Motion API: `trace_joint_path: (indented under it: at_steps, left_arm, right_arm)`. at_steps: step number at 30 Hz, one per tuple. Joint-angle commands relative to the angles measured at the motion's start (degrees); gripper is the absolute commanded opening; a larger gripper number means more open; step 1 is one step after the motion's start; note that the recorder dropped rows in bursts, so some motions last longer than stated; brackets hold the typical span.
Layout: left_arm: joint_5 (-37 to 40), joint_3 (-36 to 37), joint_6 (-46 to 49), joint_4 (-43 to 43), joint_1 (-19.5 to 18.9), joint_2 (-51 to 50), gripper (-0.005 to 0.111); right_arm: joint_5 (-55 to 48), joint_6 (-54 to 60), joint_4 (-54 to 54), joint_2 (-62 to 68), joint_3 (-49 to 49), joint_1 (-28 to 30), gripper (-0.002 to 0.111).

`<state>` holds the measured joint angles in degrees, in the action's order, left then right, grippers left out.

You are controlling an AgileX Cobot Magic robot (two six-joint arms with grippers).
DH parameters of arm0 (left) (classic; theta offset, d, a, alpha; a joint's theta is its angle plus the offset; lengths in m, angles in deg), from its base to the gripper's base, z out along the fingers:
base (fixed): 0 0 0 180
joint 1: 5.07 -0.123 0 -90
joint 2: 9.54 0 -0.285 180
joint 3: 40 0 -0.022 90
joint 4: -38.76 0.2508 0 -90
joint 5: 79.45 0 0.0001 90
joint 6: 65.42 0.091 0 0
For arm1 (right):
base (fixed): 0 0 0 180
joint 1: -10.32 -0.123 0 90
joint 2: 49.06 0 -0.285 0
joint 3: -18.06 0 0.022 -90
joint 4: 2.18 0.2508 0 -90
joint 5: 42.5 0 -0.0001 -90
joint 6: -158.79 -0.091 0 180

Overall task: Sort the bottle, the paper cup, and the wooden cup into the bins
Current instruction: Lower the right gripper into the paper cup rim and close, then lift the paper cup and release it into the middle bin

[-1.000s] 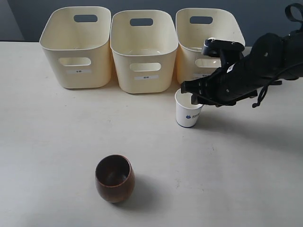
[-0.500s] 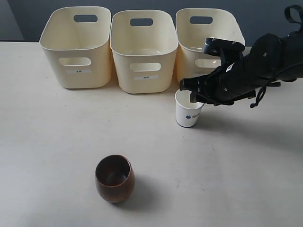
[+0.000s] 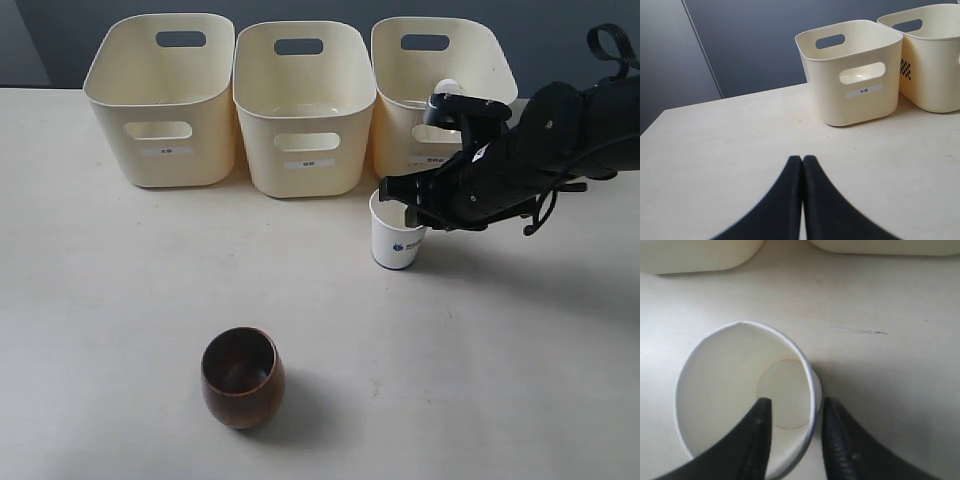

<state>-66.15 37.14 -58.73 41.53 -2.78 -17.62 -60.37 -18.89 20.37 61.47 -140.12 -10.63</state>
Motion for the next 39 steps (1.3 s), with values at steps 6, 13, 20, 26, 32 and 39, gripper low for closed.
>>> trace_joint_path:
  at_steps: [6,13,20,26,32,39]
  left_arm:
    - [0.0,0.1,-0.1,-0.2,0.2,0.3,0.0]
    - [0.0,0.1,-0.1,-0.2,0.2,0.3,0.0]
    - [0.0,0.1,-0.1,-0.2,0.2,0.3,0.0]
    - [0.0,0.1,-0.1,-0.2,0.2,0.3,0.0]
    - [0.0,0.1,-0.1,-0.2,0.2,0.3,0.0]
    - [0.0,0.1,-0.1,-0.2,0.2,0.3,0.0]
  right_arm:
    - [-0.2,0.7,-0.2,0.2,0.3,0.3,0.0]
    - [-0.5,0.7,0.0,-3.9,-0.7,0.3,0.0]
    - [-0.3,0.7,2.4,-9.2,-3.6,-0.7,0.0]
    - [6.6,0.7,2.4,-9.9,-7.5,-5.9,0.0]
    - [13.5,0.7,2.2,-6.9,-12.7,-8.3,0.0]
    - [13.8,0.7,2.7,-0.8,-19.2,-8.3,0.0]
